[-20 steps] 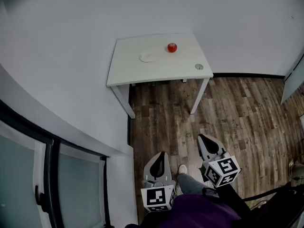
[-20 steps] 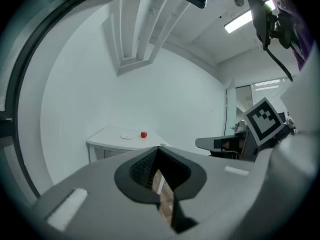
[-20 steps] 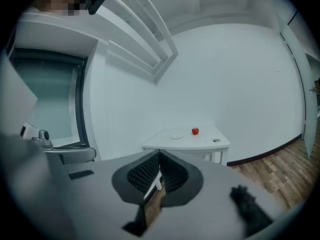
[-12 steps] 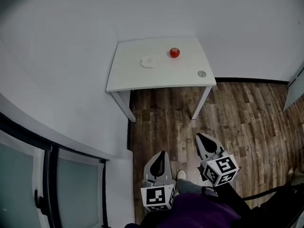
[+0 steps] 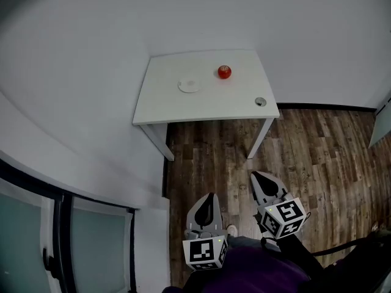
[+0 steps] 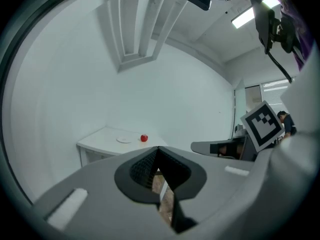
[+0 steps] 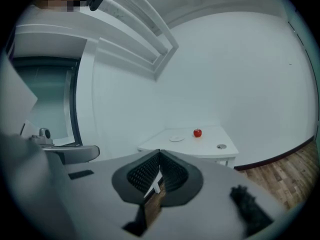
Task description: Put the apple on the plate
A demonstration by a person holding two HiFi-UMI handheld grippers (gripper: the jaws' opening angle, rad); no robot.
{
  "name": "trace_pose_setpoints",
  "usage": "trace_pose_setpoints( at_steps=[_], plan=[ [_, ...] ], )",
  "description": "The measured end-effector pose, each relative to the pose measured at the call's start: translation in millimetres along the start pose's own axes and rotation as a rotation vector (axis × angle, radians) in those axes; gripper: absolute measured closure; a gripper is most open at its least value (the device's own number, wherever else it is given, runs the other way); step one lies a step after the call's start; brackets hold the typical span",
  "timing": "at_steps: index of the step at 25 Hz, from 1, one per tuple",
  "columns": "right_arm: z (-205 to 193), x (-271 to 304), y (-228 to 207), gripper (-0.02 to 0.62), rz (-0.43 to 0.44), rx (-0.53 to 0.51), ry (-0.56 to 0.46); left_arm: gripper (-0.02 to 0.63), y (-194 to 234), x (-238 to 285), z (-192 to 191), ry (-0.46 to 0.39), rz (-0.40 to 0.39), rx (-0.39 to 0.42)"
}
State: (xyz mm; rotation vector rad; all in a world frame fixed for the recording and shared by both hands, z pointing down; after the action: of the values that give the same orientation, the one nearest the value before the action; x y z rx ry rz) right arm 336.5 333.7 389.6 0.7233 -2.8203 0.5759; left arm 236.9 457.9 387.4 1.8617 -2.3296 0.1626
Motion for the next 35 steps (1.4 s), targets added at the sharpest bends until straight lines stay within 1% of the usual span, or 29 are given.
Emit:
trace_pose_setpoints(
  at_steps=[7,12,23,31,35],
  plan=[
    [1.8,7.0,-15.3,0.584,0.012,0.023,0.010,0.598,-4.1,17.1,-0.6,0.020,0.004,0.007],
    [6.3,21.4,-22.6,0.584,0.007,0.030,0.009,0.598,3.6,31.6,-0.3,0.030,0.002,0.011],
    [32.6,90.2,-33.2,0.584,-0.011,0.040,0.001,0.598,47.7,101.0,18.6,0.021,-0.040,0.023],
    [52.0,147.6,-36.6,0.584,-0.044,0.037,-0.013,0.600,91.4,152.6,32.5,0.003,-0.073,0.040],
    [58.9,177.1,-37.1,0.584,-0.059,0.039,-0.017,0.598,115.4,173.6,34.9,0.005,-0.084,0.033]
  ],
)
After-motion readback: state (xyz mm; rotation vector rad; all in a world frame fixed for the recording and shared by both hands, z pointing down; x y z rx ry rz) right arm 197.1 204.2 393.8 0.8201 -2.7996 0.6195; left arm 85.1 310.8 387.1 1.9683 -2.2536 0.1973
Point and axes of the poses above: the fingertips, and each gripper's own axes: x forward along the fingers, y to its left, z out of its top, the point moved 4 cm from there along -x, backward along the fingers, and after that the axes turned 9 degrees about x, right-handed, at the moved point
